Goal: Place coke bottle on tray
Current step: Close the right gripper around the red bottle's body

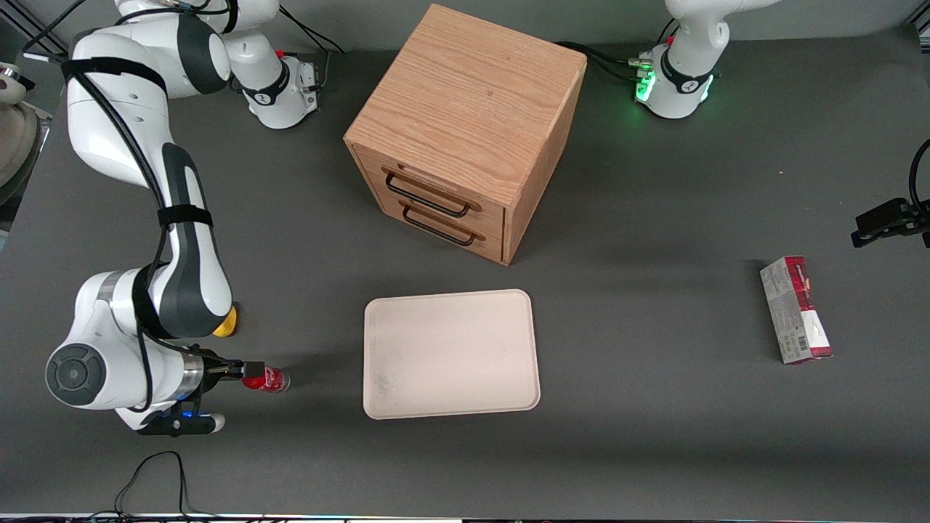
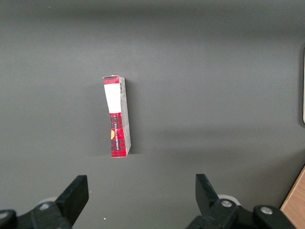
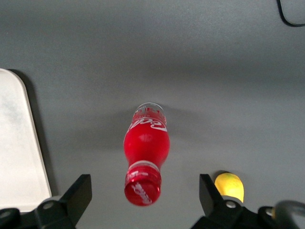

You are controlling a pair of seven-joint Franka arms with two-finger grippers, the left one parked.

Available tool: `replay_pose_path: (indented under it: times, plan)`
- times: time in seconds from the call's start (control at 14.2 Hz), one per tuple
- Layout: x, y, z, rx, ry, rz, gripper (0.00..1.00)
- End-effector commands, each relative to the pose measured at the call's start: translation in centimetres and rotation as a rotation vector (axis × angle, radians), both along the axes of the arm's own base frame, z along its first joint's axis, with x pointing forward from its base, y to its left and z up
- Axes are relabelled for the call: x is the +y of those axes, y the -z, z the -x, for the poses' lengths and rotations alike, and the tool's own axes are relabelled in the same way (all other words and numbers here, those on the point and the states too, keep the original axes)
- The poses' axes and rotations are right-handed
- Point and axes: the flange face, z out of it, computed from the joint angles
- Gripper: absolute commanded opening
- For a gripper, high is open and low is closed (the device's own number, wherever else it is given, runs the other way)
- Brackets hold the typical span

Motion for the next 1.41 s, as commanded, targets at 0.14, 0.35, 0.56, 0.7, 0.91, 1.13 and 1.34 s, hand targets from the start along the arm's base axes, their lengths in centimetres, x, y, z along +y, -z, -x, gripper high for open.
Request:
replay_pose_path:
  times: [0.14, 0.35, 0.56, 0.7, 0.91, 1.13, 1.34]
  plan:
    - [0.6, 0.4, 0.1, -0.012, 0.021, -0.006, 0.95]
    - [0.6, 0.4, 0.1, -0.012, 0.024, -0.006, 0.50]
    - [0.5, -0.1, 0.1, -0.016, 0.030, -0.013, 0.05]
    - [0.5, -0.3, 0.2, -0.014, 0.031, -0.016, 0.00]
    - [0.5, -0.5, 0.3, -0.013, 0.073, -0.010, 0.00]
    - [0.7, -2.5, 1.2, 0.030, 0.070, -0.009, 0.00]
    - [0.1, -7.2, 3.0, 0.080, 0.058, -0.014, 0.00]
